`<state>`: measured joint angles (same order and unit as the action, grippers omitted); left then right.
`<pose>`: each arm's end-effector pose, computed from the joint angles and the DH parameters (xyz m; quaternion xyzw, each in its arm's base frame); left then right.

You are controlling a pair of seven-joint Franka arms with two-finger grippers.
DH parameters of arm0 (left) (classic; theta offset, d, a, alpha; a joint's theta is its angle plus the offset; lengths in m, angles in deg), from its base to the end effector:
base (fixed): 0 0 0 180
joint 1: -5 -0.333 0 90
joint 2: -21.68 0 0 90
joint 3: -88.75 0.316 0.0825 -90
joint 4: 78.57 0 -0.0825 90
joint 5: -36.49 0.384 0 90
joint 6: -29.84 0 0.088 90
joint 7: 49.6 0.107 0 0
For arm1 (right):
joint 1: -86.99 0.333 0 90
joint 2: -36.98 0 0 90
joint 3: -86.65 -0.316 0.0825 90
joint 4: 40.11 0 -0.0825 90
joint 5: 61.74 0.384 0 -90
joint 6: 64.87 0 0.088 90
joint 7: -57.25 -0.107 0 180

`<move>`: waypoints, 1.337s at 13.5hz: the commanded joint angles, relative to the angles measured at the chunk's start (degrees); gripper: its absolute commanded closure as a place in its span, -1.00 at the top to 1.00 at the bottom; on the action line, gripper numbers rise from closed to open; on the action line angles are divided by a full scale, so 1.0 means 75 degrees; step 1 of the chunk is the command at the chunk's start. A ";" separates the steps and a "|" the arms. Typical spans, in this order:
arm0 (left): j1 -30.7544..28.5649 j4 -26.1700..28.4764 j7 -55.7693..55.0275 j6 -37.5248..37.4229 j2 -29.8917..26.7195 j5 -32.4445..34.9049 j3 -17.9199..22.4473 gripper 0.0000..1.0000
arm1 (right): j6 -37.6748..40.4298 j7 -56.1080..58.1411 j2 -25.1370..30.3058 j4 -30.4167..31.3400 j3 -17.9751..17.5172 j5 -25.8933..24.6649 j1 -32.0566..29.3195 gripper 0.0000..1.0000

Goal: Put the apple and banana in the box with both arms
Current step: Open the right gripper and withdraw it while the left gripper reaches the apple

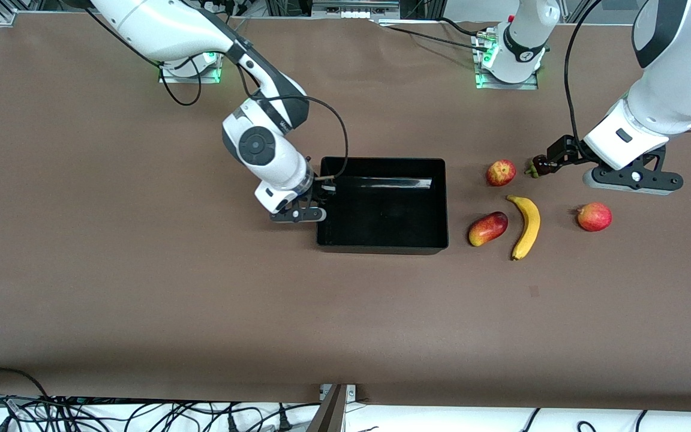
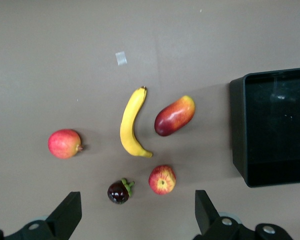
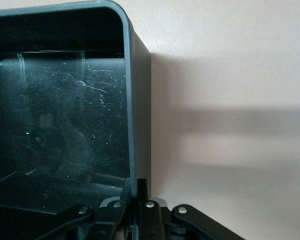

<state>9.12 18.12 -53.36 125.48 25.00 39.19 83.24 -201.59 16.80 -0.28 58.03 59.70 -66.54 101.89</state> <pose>0.5656 -0.0900 0.5450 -0.9976 0.0544 0.0353 0.0248 0.5315 0.4267 0.2540 -0.9931 0.0068 0.0349 0.1114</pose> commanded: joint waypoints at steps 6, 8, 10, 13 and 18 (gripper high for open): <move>0.0025 -0.0038 0.0032 -0.1045 0.1583 -0.0009 0.0032 1.00 | -0.0287 -0.0196 -0.0365 -0.0277 -0.0051 -0.0449 0.0181 -1.00; 0.0013 -0.0061 0.0032 -0.0684 0.2216 -0.0009 0.0032 1.00 | -0.0286 -0.0185 -0.0318 -0.0288 -0.0051 -0.0473 0.0146 0.99; -0.0092 0.0277 -0.0026 -0.0132 0.2242 -0.0021 0.0032 1.00 | -0.0054 -0.0091 -0.0154 -0.0626 -0.0051 -0.0531 0.0076 1.00; -0.0338 0.1329 -0.0481 0.0487 0.1705 -0.0080 0.0032 1.00 | 0.1781 0.0060 0.0185 -0.1843 -0.0051 -0.0730 -0.0391 1.00; -0.0362 0.4271 -0.1466 0.3649 0.0895 -0.0080 0.0032 1.00 | 0.4255 0.1935 0.1799 -0.2292 -0.0180 -0.0626 -0.2066 1.00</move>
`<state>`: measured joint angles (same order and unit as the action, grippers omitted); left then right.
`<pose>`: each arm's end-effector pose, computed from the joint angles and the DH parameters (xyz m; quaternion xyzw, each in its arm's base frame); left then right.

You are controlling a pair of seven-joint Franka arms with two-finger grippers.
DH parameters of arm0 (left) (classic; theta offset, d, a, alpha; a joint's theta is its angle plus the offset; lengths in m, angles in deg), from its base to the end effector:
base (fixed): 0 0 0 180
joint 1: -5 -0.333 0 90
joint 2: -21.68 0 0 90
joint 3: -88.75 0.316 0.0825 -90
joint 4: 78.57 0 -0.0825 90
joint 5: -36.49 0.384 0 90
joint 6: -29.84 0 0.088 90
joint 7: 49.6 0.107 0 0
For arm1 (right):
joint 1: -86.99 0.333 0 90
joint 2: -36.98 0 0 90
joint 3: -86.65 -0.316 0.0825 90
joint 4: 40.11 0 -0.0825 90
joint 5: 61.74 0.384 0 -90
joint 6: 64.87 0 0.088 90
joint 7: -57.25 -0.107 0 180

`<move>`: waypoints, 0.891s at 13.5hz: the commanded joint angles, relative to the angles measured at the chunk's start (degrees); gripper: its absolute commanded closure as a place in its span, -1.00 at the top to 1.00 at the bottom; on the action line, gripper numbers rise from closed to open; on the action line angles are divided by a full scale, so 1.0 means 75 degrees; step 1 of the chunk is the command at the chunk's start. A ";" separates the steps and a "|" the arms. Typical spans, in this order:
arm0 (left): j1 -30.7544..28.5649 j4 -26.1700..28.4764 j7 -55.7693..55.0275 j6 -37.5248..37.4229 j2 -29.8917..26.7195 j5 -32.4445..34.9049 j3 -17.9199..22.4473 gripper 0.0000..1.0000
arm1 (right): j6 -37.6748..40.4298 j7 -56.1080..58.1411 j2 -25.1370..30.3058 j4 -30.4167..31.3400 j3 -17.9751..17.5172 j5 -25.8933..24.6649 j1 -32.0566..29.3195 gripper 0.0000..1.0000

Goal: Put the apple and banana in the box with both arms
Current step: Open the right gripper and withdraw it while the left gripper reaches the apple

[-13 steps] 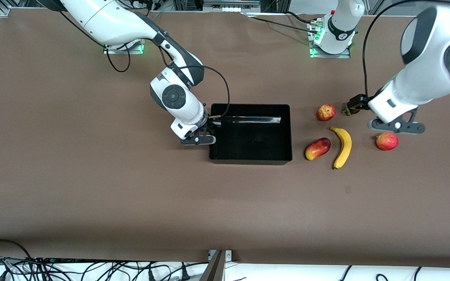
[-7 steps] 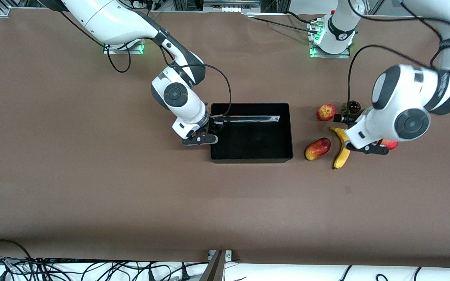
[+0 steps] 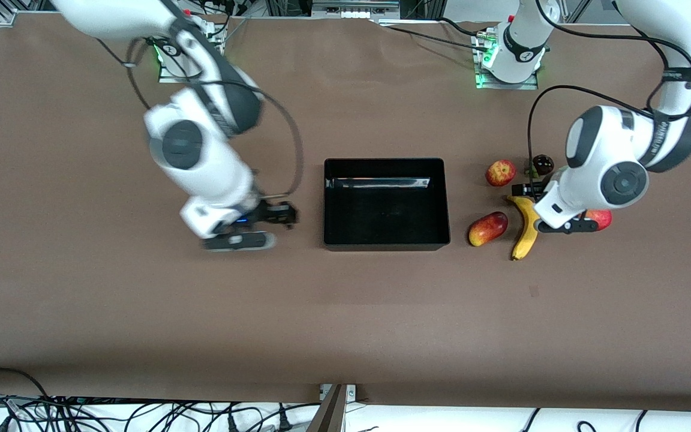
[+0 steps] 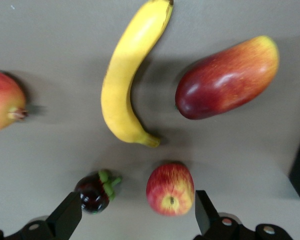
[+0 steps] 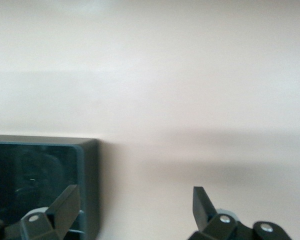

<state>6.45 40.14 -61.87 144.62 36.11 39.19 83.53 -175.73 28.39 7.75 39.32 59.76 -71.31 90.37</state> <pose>0.5419 -0.0600 0.2874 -0.9867 -0.0347 0.1553 0.0342 0.6432 0.2886 0.4490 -0.9984 -0.0074 -0.0250 0.0495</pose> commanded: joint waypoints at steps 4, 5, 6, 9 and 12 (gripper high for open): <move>0.0065 0.2438 -0.1186 0.2644 -0.0541 -0.0068 -0.0019 1.00 | 0.2322 0.1863 0.2043 0.0284 0.0886 0.1424 -0.0931 1.00; 0.0099 0.2580 -0.1536 0.2881 -0.0530 -0.0068 -0.0065 1.00 | 0.2429 0.2204 0.2348 0.0528 0.1308 0.1579 -0.0896 1.00; 0.0111 0.2593 -0.1806 0.2907 -0.0495 -0.0068 -0.0217 1.00 | 0.2465 0.2521 0.2618 0.0809 0.1579 0.1604 -0.0896 1.00; 0.0076 0.2663 -0.1891 0.3024 -0.0471 -0.0091 -0.0265 1.00 | 0.2465 0.2817 0.3345 0.1606 0.2352 0.1604 -0.0546 1.00; 0.0065 0.2897 -0.1891 0.3036 -0.0482 -0.0092 -0.0265 1.00 | 0.2407 0.3238 0.3651 0.1983 0.2973 0.1616 -0.0160 1.00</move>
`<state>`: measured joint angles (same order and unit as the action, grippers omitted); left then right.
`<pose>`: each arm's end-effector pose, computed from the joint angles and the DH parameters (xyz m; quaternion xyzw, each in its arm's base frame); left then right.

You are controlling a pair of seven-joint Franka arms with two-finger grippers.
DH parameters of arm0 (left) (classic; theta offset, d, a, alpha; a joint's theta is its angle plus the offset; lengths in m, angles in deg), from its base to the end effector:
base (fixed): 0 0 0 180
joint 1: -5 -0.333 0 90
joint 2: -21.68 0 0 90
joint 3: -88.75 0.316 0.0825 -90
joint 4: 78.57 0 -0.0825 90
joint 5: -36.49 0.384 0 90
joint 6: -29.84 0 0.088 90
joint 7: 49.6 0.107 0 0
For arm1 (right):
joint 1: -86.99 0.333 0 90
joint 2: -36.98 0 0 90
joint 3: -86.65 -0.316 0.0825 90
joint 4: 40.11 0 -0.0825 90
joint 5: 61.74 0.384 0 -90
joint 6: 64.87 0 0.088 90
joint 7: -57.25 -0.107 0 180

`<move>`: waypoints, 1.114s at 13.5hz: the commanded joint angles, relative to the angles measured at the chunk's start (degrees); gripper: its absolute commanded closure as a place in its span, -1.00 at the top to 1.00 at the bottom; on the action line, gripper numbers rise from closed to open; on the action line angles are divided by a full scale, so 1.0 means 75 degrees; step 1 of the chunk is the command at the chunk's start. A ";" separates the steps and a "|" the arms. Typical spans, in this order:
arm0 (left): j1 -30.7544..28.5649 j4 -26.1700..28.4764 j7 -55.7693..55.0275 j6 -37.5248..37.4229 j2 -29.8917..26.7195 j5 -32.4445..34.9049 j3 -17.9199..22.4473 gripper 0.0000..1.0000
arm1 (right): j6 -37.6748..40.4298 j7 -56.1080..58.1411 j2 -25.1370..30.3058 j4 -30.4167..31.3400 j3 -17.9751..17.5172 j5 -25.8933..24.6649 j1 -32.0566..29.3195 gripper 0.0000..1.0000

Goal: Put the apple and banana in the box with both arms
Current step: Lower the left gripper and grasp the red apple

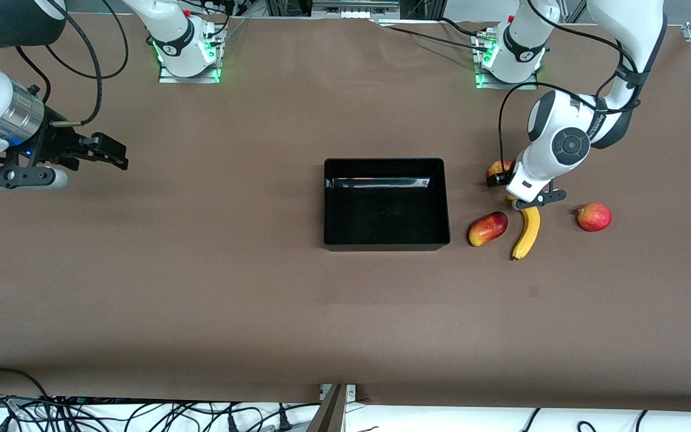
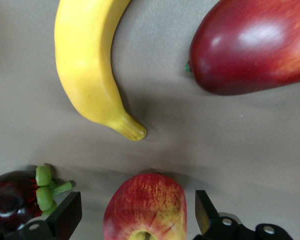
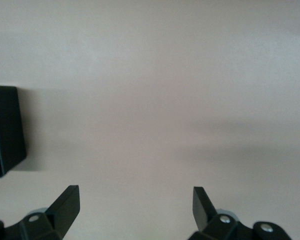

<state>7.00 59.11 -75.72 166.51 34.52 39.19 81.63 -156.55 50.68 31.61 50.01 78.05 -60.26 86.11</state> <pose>0.4653 -0.0763 0.2050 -0.9846 -0.1279 0.1138 0.0363 0.5772 0.0772 0.5733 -0.9992 -0.0091 0.0349 0.0157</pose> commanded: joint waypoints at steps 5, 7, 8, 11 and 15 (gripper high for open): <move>0.0014 0.0485 -0.0055 0.0141 -0.0188 -0.0092 -0.0035 0.25 | -0.0279 0.0524 0.0575 0.0722 0.1486 0.0096 0.1301 1.00; 0.0014 0.0462 -0.0056 0.0130 -0.0188 -0.0115 -0.0035 -0.30 | -0.0244 0.0535 0.0563 0.0675 0.1486 0.0037 0.1290 1.00; 0.0014 0.0427 -0.0044 0.0130 -0.0188 -0.0103 -0.0035 -0.56 | -0.0244 0.0536 0.0563 0.0663 0.1486 0.0037 0.1301 1.00; 0.0049 -0.0191 -0.0032 -0.0429 -0.0421 -0.0115 -0.0058 -0.65 | -0.0256 0.0535 0.0528 0.0617 0.1486 0.0014 0.1290 1.00; 0.0166 -0.3489 -0.0919 -0.3798 0.0078 -0.0138 -0.0923 -0.67 | -0.0197 0.0512 0.0423 0.0336 0.1475 -0.0068 0.1278 1.00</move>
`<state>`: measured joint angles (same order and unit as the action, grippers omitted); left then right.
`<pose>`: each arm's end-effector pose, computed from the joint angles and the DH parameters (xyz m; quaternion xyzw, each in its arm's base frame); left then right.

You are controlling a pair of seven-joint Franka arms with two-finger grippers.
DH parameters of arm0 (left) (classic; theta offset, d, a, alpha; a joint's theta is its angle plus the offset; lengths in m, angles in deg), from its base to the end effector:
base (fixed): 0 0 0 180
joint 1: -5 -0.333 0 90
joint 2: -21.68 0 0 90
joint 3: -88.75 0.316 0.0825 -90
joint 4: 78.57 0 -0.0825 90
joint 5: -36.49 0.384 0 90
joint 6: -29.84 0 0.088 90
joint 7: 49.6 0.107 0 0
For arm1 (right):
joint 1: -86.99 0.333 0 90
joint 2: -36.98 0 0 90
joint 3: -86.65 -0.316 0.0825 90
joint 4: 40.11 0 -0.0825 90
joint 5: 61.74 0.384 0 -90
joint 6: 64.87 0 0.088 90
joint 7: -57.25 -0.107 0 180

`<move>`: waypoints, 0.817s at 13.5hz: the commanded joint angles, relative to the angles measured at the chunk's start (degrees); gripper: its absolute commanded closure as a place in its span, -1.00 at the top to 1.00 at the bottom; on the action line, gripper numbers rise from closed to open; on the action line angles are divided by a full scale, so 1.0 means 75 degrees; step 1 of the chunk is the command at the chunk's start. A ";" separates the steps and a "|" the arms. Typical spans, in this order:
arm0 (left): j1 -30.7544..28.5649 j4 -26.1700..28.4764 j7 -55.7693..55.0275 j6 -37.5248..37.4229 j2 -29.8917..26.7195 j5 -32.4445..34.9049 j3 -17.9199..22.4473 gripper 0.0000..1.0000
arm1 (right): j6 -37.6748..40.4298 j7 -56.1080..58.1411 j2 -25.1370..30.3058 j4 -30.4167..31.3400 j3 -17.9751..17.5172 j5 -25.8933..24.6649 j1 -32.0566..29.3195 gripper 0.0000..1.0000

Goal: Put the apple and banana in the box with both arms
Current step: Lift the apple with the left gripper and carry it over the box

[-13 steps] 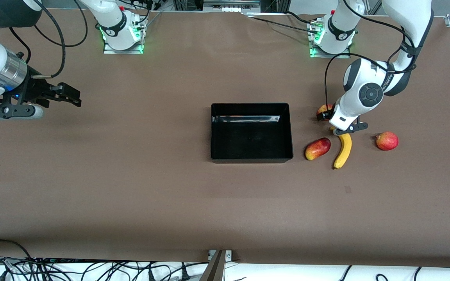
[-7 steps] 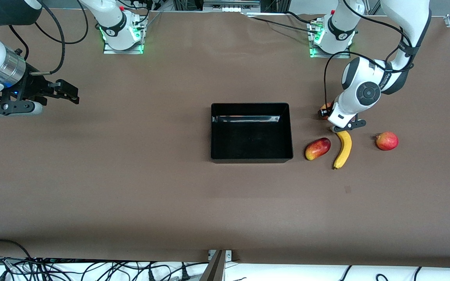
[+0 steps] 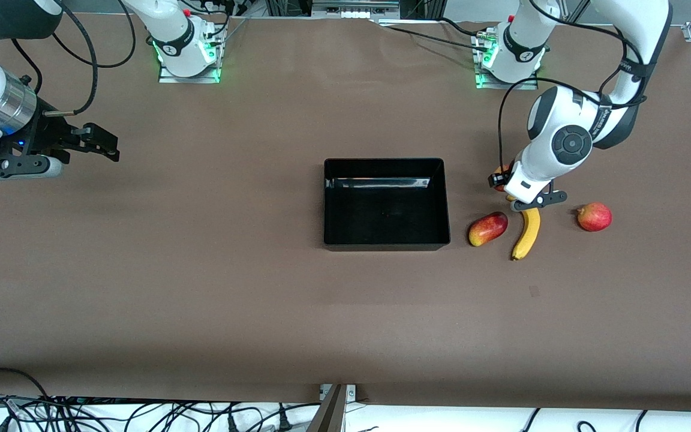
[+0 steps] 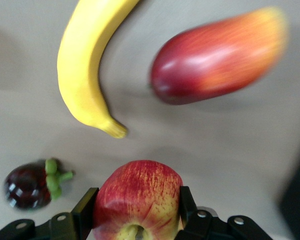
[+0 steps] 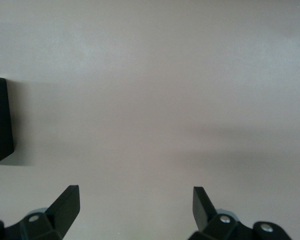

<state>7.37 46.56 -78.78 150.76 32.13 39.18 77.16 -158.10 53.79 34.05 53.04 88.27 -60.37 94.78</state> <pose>0.5095 -0.1243 0.2884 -0.9853 -0.1163 0.1166 0.0463 0.5681 0.0642 0.5745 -0.9994 -0.0227 0.0257 0.0091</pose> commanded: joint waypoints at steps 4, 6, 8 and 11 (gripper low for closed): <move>0.0852 -0.3885 -0.2853 -0.2542 0.1792 -0.0474 -0.0998 -0.68 | -0.0061 0.0097 0.0027 -0.0256 0.0125 -0.0042 0.0051 1.00; 0.1392 -0.3923 -0.3630 -0.1806 0.2296 -0.0464 -0.0987 -0.69 | -0.0061 0.0062 0.0015 -0.0315 0.0137 -0.0054 0.0039 1.00; 0.1604 -0.3818 -0.3773 -0.1510 0.2870 -0.0453 -0.0987 -0.71 | -0.0096 0.0073 -0.0020 -0.0326 0.0125 -0.0031 0.0039 1.00; 0.1629 -0.3525 -0.3773 -0.1042 0.2967 -0.0417 -0.0987 -0.71 | -0.0154 0.0074 -0.0020 -0.0361 0.0101 -0.0135 0.0098 1.00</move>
<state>19.63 20.11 -106.80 142.54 54.95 36.74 69.43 -159.08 53.80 33.97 51.26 88.87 -60.47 94.85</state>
